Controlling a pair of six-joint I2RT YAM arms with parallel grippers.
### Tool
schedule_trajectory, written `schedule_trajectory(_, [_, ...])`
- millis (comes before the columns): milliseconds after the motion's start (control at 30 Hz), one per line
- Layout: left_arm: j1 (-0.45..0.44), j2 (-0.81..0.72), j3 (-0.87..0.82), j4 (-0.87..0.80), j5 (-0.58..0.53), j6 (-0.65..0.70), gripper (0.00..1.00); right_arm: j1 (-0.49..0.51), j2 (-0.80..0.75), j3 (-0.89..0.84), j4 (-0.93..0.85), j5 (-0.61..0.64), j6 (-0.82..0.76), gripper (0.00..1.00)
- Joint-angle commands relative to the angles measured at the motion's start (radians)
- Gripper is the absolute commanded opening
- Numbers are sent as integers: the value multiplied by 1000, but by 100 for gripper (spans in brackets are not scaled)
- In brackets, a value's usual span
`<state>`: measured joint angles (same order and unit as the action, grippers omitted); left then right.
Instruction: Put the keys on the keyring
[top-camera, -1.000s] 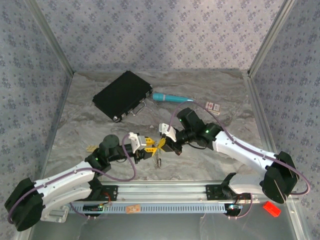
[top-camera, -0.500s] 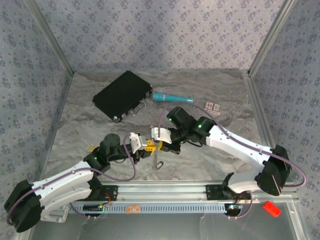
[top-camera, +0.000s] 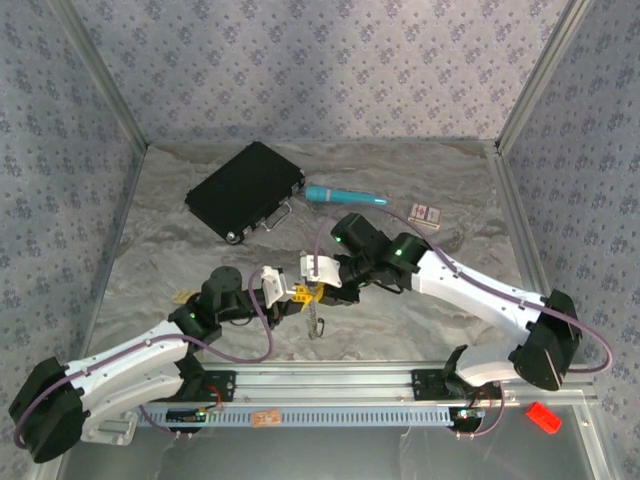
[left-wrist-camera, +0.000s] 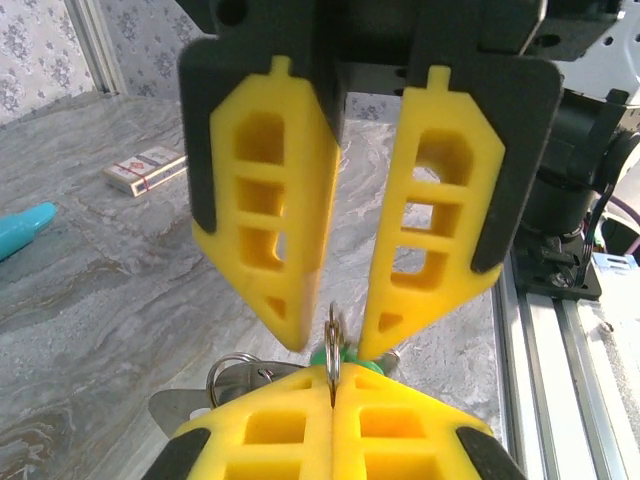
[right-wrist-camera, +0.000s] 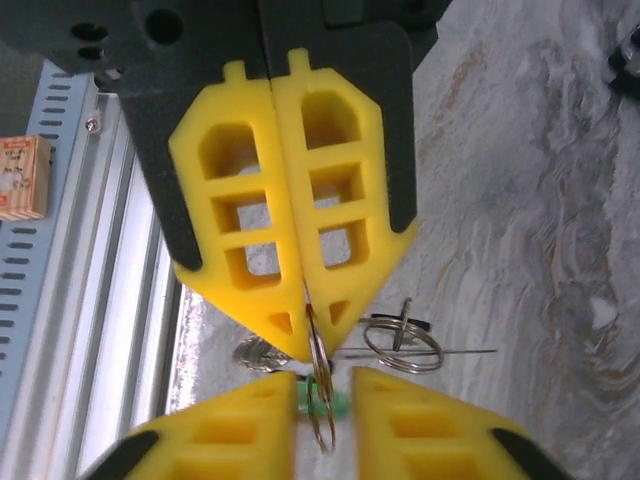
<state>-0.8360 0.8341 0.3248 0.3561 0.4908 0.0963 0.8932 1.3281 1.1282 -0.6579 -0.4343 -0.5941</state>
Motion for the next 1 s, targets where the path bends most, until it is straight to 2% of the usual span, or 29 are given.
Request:
schedule_trajectory(0, [-2,2,8,98,34,-11,0,-57,-73,-76,111,-117,82,30])
schedule_trajectory(167, [-3,13,-23,199,34,-48,0,-79,-119,-160,238,-186,173,33])
schedule_trajectory(400, [-1,7,-15,185,44,-49,0,-78,-129,-196,305,-217,215,32])
schedule_trajectory(567, [-2,0,-15,181,44,-48,0,-79,-129,-196,294,-219,209,23])
schedule_trajectory(767, [-2,-6,-15,165,39,-41,0,-94,-155,-196,236,-190,178,31])
schedule_trajectory(967, [-1,-6,-13,163,38,-33,0,-105,-164,-179,202,-202,165,32])
